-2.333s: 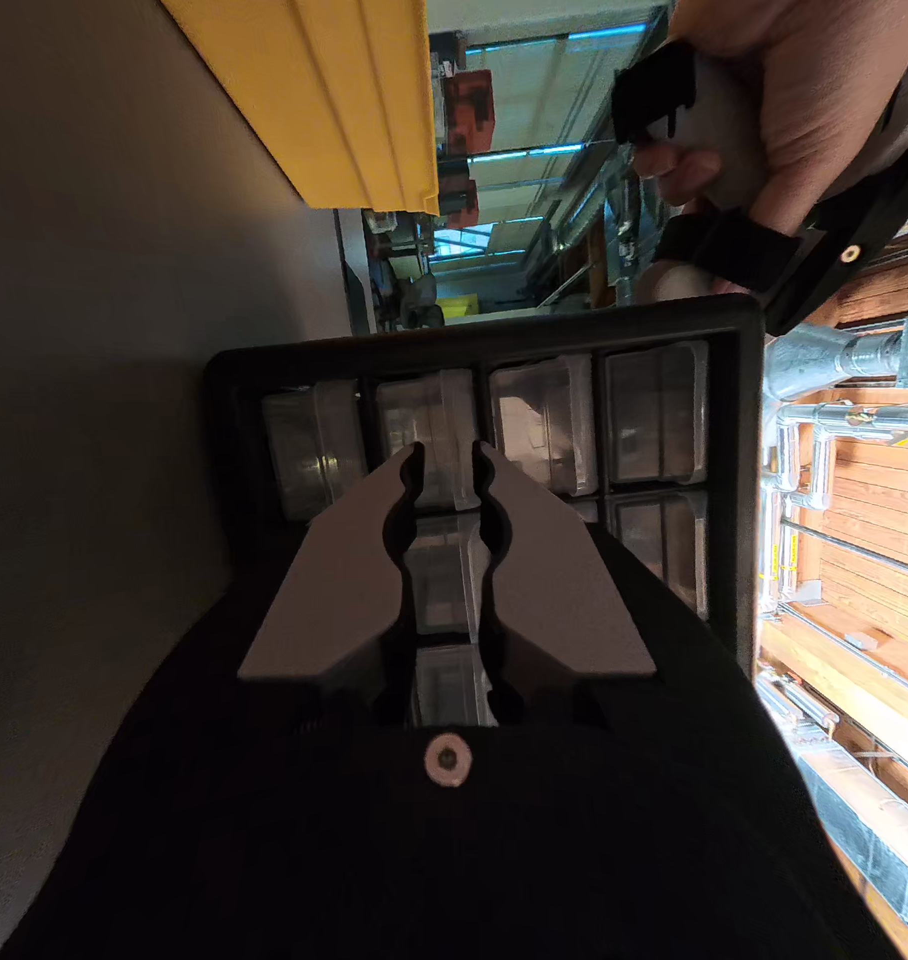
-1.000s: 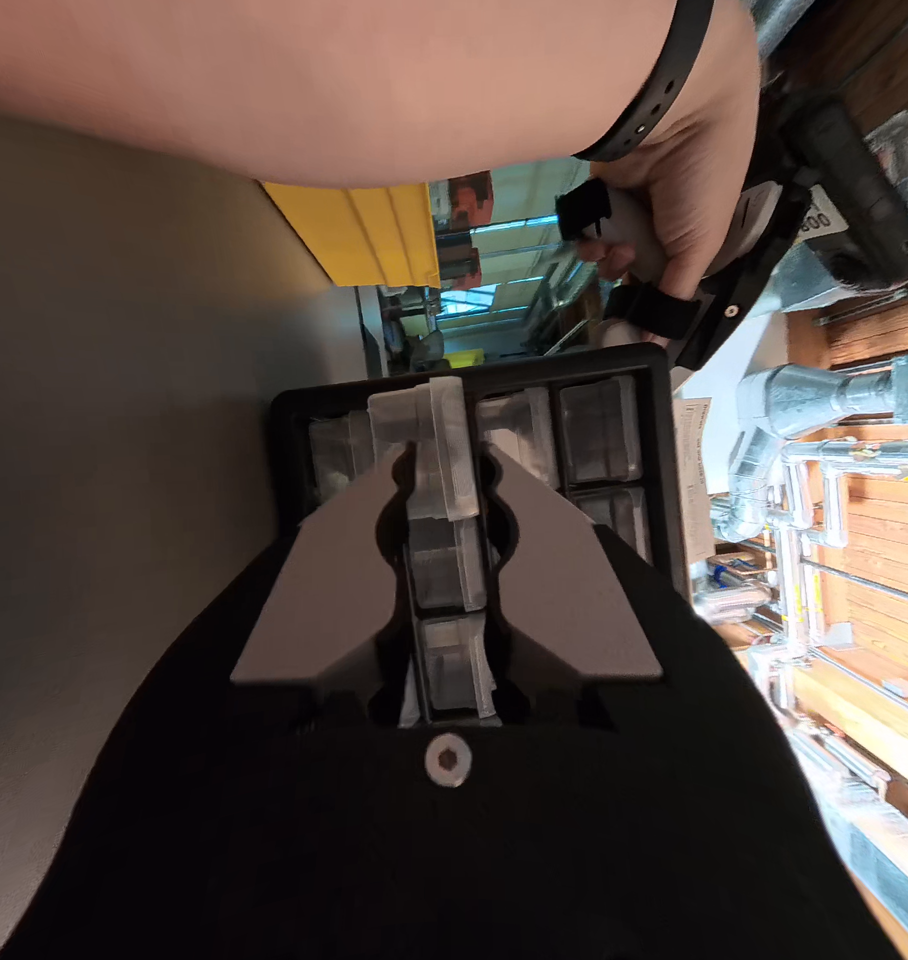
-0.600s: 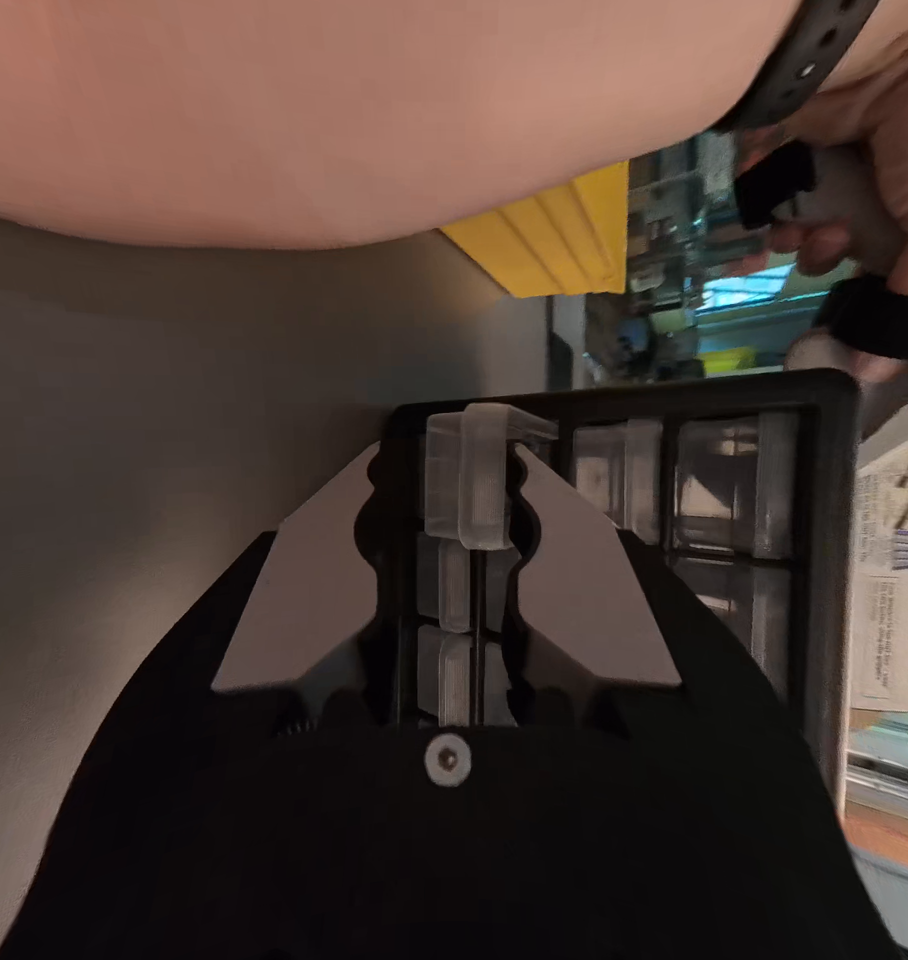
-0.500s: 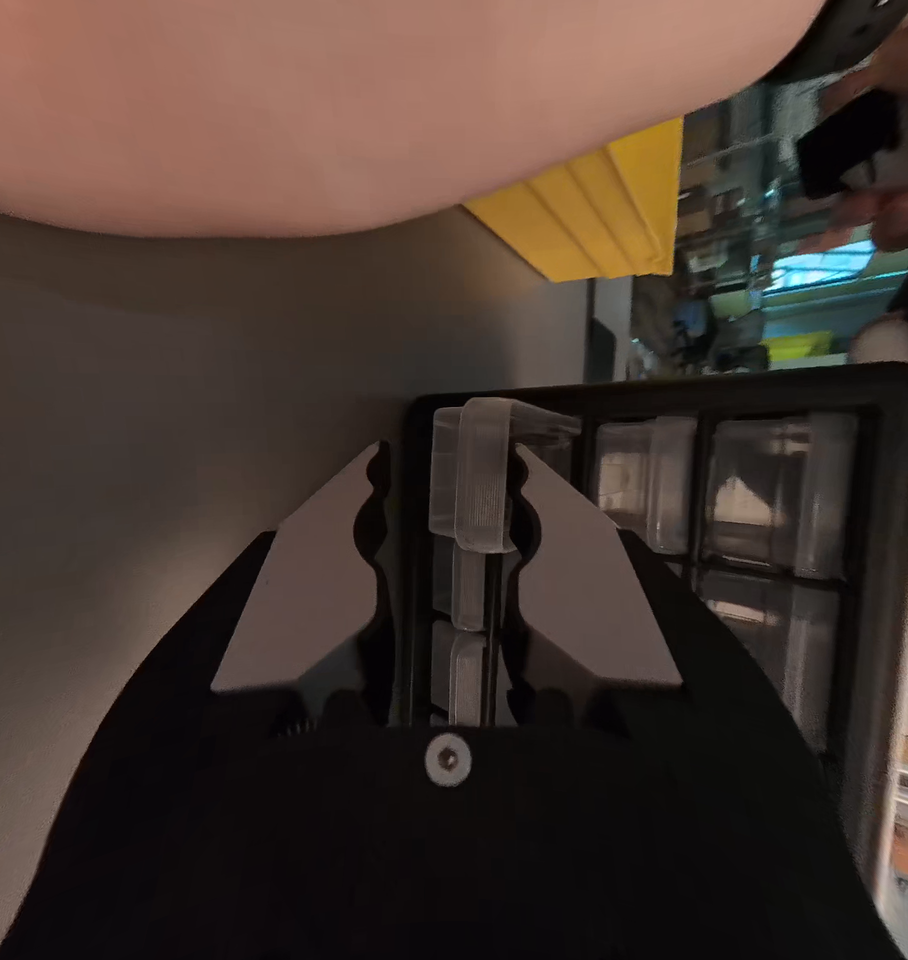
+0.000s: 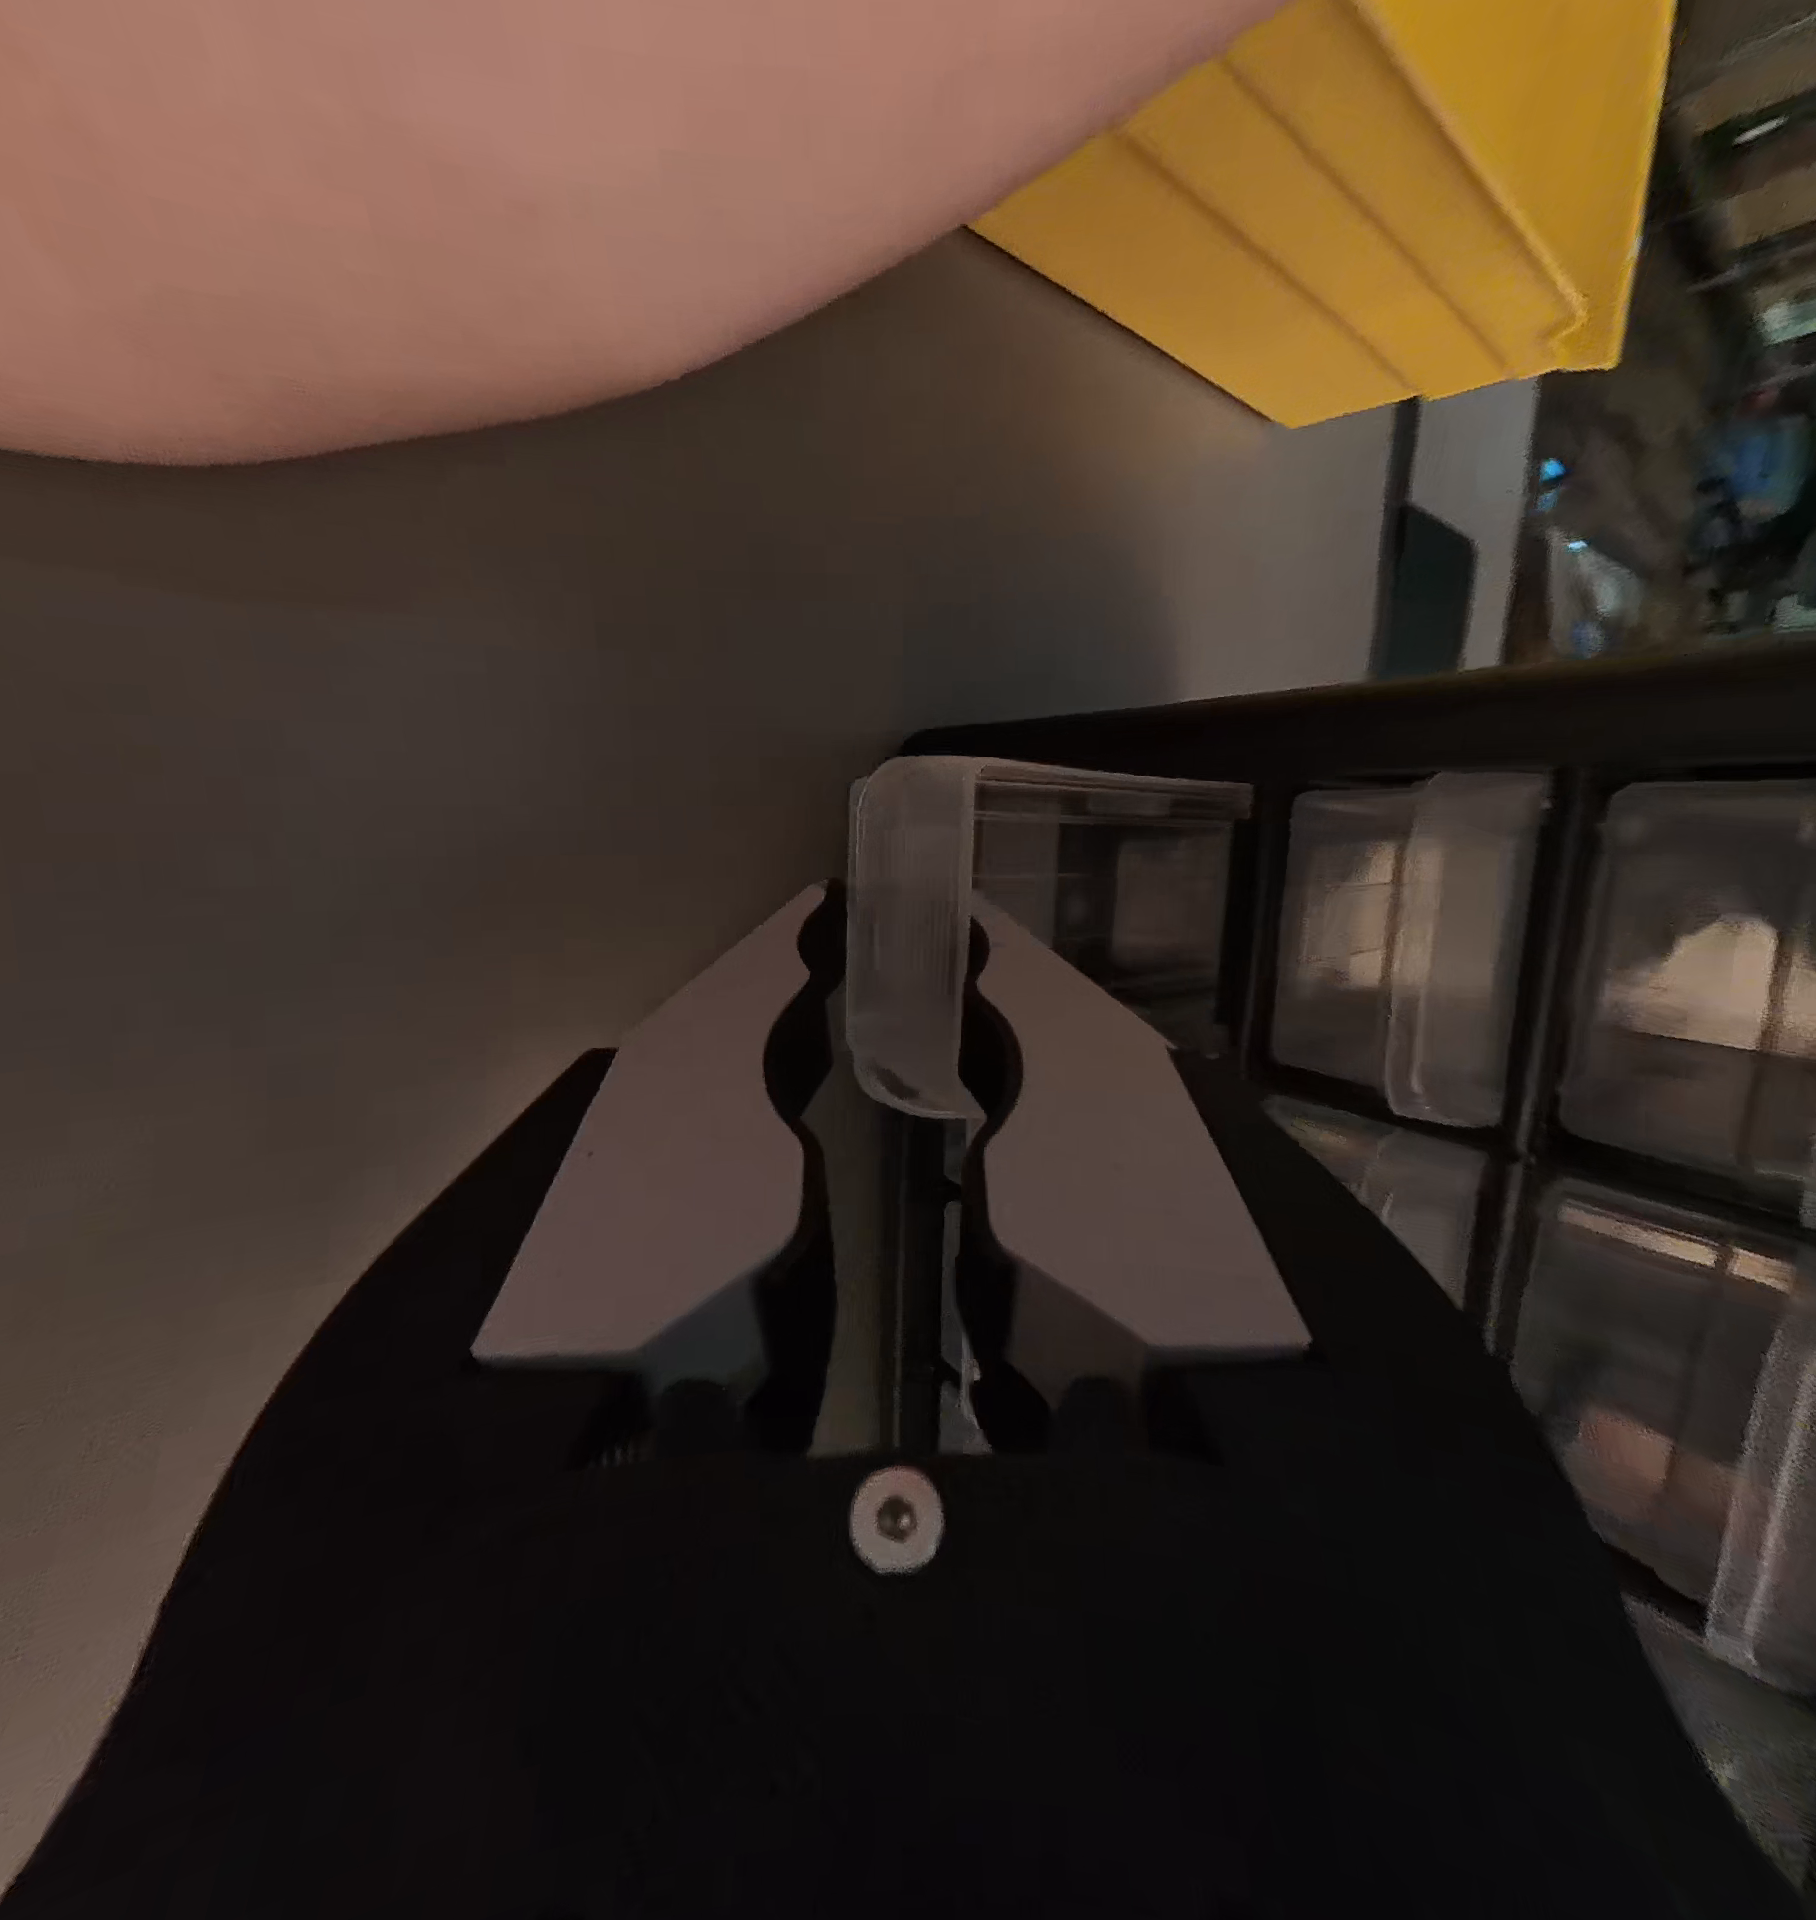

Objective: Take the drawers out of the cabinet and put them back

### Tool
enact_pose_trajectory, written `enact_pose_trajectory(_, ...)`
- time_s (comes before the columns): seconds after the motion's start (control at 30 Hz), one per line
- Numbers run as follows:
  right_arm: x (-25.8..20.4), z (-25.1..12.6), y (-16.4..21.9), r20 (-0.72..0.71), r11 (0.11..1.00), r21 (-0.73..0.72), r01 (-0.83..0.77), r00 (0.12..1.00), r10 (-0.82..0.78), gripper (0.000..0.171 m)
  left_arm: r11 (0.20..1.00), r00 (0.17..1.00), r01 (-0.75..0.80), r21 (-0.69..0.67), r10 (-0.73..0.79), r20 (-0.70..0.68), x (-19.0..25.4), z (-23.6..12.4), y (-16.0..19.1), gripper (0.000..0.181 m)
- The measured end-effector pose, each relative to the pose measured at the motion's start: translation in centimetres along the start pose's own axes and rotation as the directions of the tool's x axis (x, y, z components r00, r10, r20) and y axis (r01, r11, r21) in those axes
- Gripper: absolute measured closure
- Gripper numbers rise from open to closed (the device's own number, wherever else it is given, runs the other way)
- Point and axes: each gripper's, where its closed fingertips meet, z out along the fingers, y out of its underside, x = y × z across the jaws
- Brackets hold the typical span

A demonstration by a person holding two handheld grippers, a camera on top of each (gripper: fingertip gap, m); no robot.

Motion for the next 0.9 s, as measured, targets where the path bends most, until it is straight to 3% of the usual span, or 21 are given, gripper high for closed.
enact_pose_trajectory(0.33, -1.3, -0.8, 0.2, 0.241, 0.995, -0.047, -0.093, 0.965, 0.102, 0.158, 1.000, 1.000, -0.004, -0.002, 0.004, 0.004, 0.0, 0.0, 0.0, 0.181)
enact_pose_trajectory(0.47, -1.0, -0.2, 0.4, 0.246, 0.993, -0.094, -0.065, 0.965, 0.087, 0.153, 1.000, 1.000, -0.003, 0.000, 0.003, 0.001, 0.0, 0.0, 0.0, 0.181)
enact_pose_trajectory(0.6, -1.2, -0.4, 0.5, 0.246, 0.991, -0.132, -0.034, 0.967, 0.065, 0.161, 1.000, 1.000, -0.002, 0.000, 0.002, 0.000, 0.0, 0.0, 0.0, 0.181)
enact_pose_trajectory(0.9, -4.9, -2.8, -0.1, 0.257, 0.993, -0.117, 0.006, 0.966, 0.024, 0.162, 1.000, 1.000, 0.001, 0.003, -0.001, -0.004, 0.0, 0.0, 0.0, 0.181)
